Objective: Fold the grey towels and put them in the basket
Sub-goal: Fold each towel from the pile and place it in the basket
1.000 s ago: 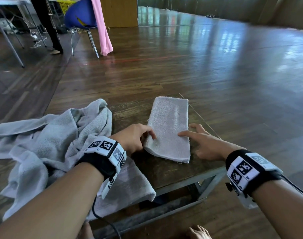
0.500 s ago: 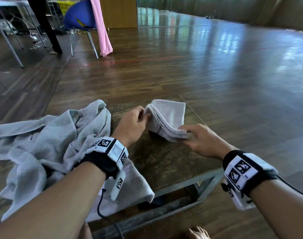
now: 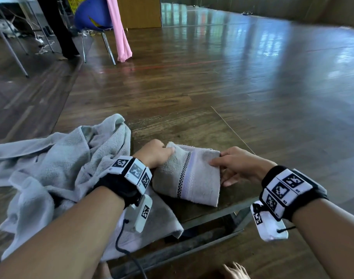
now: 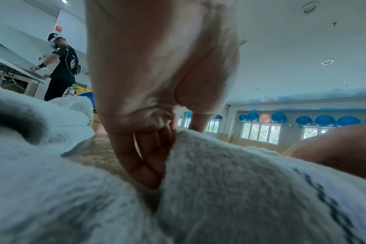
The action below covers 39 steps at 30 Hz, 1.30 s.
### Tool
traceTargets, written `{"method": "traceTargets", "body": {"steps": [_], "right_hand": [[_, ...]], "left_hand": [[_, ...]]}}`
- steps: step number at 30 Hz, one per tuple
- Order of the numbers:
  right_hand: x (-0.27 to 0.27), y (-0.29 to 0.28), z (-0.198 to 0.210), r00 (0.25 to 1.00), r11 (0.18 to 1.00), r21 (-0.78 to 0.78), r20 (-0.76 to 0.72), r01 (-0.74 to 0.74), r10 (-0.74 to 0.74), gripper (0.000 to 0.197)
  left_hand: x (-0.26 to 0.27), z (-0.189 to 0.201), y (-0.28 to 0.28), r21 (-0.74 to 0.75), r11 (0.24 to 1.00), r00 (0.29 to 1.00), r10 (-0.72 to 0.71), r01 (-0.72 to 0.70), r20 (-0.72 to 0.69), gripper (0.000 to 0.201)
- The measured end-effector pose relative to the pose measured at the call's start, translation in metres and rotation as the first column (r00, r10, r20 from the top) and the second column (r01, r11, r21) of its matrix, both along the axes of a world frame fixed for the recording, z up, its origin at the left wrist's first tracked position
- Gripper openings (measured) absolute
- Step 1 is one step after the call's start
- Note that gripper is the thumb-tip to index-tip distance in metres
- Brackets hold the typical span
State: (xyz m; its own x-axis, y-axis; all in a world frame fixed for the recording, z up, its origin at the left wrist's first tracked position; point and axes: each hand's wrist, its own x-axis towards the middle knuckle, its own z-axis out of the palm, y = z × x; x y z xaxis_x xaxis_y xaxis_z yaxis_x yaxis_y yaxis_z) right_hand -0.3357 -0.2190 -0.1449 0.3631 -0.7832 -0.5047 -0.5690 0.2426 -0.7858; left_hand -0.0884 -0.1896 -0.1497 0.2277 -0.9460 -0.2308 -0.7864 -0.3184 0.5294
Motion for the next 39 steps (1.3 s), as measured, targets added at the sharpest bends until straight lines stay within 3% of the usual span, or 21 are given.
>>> {"method": "traceTargets", "body": {"steps": [9, 15, 18, 21, 22, 24, 26, 28, 31, 33, 36, 39], "right_hand": [[0.015, -0.007, -0.006, 0.992, 0.994, -0.020, -0.067, 0.109, -0.110, 0.020], [0.019, -0.004, -0.005, 0.987, 0.989, -0.054, -0.080, 0.137, -0.141, 0.025], [0.020, -0.002, -0.001, 0.984, 0.989, -0.077, -0.117, 0.129, -0.138, 0.029], [0.019, 0.002, 0.003, 0.937, 0.949, -0.315, -0.331, 0.001, -0.111, 0.039], [0.017, 0.002, 0.002, 0.890, 0.893, -0.440, -0.439, -0.095, -0.122, 0.043], [0.015, 0.003, 0.001, 0.852, 0.787, -0.563, -0.514, -0.252, -0.095, 0.045], [0.013, 0.003, 0.002, 0.846, 0.770, -0.531, -0.532, -0.355, 0.024, 0.042], [0.011, 0.003, 0.003, 0.806, 0.793, -0.472, -0.591, -0.384, 0.038, 0.033], [0.009, 0.002, 0.009, 0.727, 0.814, -0.455, -0.685, -0.361, -0.060, 0.015], [0.007, 0.002, 0.011, 0.687, 0.823, -0.420, -0.725, -0.381, -0.052, 0.020], [0.008, 0.005, 0.011, 0.740, 0.773, -0.533, -0.661, -0.344, -0.127, 0.030], [0.014, 0.008, 0.006, 0.860, 0.558, -0.785, -0.457, -0.269, -0.229, 0.023]], "left_hand": [[-0.017, -0.023, -0.002, -0.141, 0.989, 0.983, 0.064, -0.040, 0.173, 0.034], [-0.021, -0.023, -0.003, -0.156, 0.986, 0.978, 0.091, -0.062, 0.185, 0.033], [-0.020, -0.018, -0.004, -0.090, 0.991, 0.985, 0.106, -0.094, 0.138, 0.045], [-0.021, -0.011, -0.005, -0.011, 0.987, 0.984, 0.159, -0.159, 0.078, 0.067], [-0.021, -0.009, -0.005, 0.007, 0.986, 0.984, 0.165, -0.166, 0.065, 0.070], [-0.022, -0.006, -0.004, 0.007, 0.986, 0.985, 0.163, -0.164, 0.054, 0.067], [-0.024, -0.005, -0.002, -0.091, 0.984, 0.988, 0.153, -0.150, 0.026, 0.058], [-0.026, -0.004, 0.002, -0.275, 0.958, 0.996, 0.090, -0.082, 0.015, 0.043], [-0.025, -0.001, 0.003, -0.455, 0.883, 0.973, -0.004, 0.113, 0.232, 0.025], [-0.027, 0.002, 0.004, -0.394, 0.905, 0.944, -0.023, 0.160, 0.330, 0.019], [-0.035, 0.002, 0.009, -0.184, 0.961, 0.931, -0.135, 0.207, 0.340, 0.022], [-0.040, -0.001, 0.011, -0.153, 0.939, 0.917, -0.250, 0.308, 0.310, 0.023]]}}
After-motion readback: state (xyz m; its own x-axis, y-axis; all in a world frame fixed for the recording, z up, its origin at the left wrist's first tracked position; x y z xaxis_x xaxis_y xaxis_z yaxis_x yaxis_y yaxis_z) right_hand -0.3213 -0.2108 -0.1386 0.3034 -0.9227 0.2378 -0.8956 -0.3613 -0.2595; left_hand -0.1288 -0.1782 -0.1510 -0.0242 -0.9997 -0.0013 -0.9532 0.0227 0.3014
